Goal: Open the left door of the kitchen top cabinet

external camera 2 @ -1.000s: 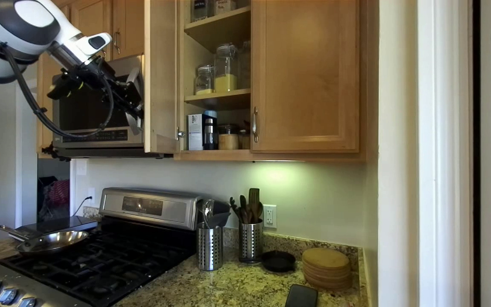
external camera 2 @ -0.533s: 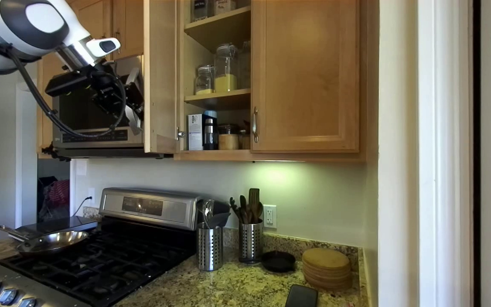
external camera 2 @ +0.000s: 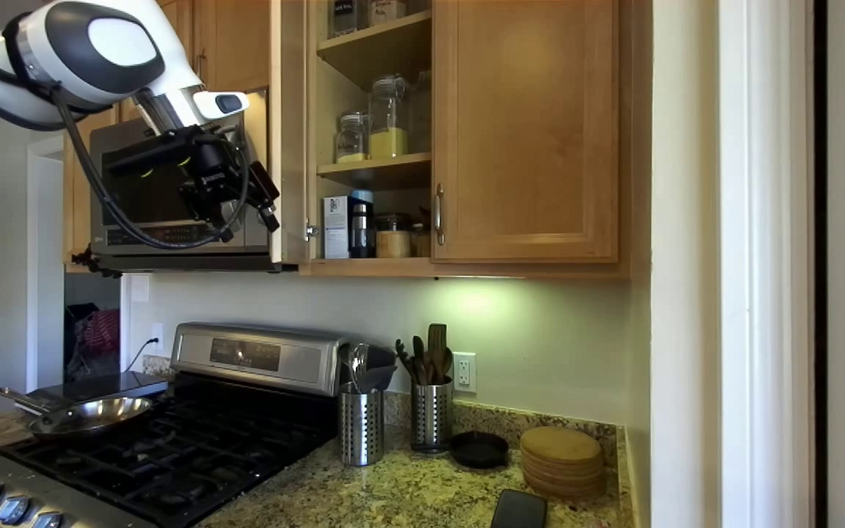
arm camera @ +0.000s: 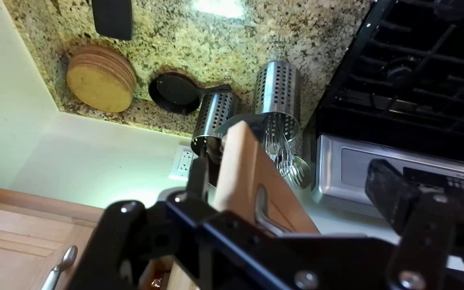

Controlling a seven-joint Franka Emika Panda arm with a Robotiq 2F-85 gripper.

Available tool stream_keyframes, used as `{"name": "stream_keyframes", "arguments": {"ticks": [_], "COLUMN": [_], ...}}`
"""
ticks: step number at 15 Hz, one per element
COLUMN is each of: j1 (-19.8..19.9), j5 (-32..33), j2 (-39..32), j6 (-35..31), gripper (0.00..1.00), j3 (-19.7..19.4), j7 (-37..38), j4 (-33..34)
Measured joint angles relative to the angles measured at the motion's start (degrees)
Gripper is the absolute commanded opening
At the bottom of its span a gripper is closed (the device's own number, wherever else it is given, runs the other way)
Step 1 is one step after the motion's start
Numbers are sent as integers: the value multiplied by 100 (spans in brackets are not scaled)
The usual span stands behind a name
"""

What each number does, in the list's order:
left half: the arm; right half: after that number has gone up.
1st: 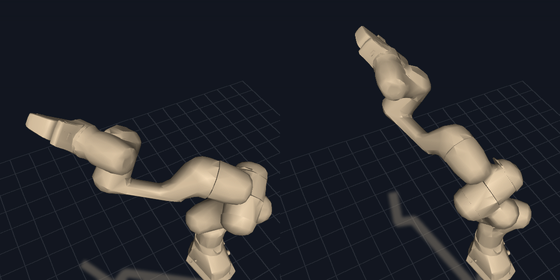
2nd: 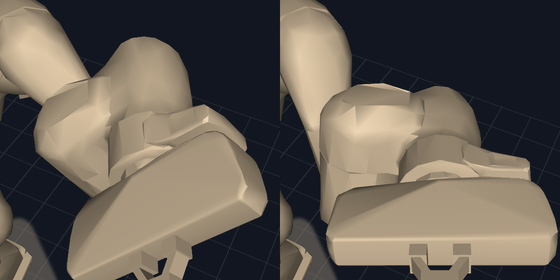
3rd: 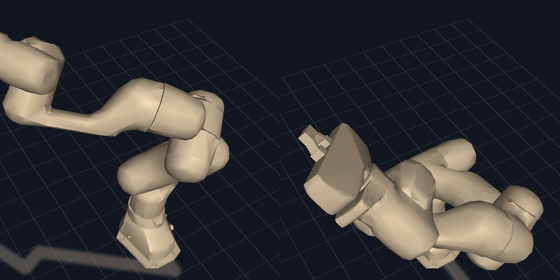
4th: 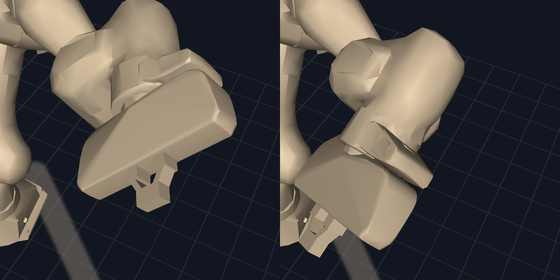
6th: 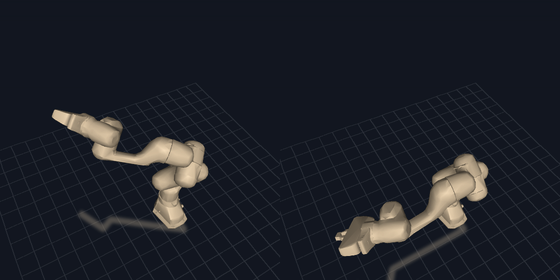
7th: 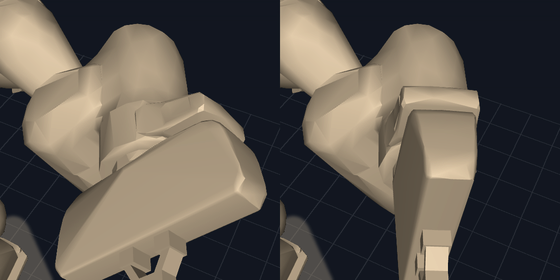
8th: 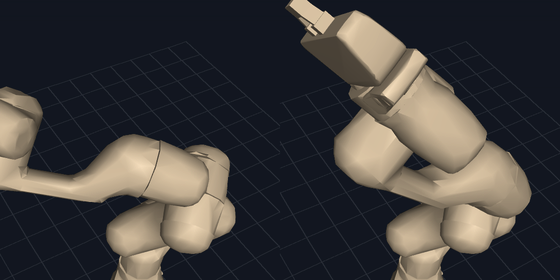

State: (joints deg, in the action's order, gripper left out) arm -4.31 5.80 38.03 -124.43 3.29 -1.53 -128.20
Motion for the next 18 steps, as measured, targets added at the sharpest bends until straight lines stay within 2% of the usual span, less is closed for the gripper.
{"name": "stream_keyframes", "arguments": {"ticks": [6,11,18], "j1": [339,726,803], "j5": [244,778,894], "j2": [0,-166,-599], "j6": [341,746,1172], "gripper": [100,100,100], "j3": [-140,-241,-387], "j7": [-60,-93,-105], "j4": [13,19,-66]}}
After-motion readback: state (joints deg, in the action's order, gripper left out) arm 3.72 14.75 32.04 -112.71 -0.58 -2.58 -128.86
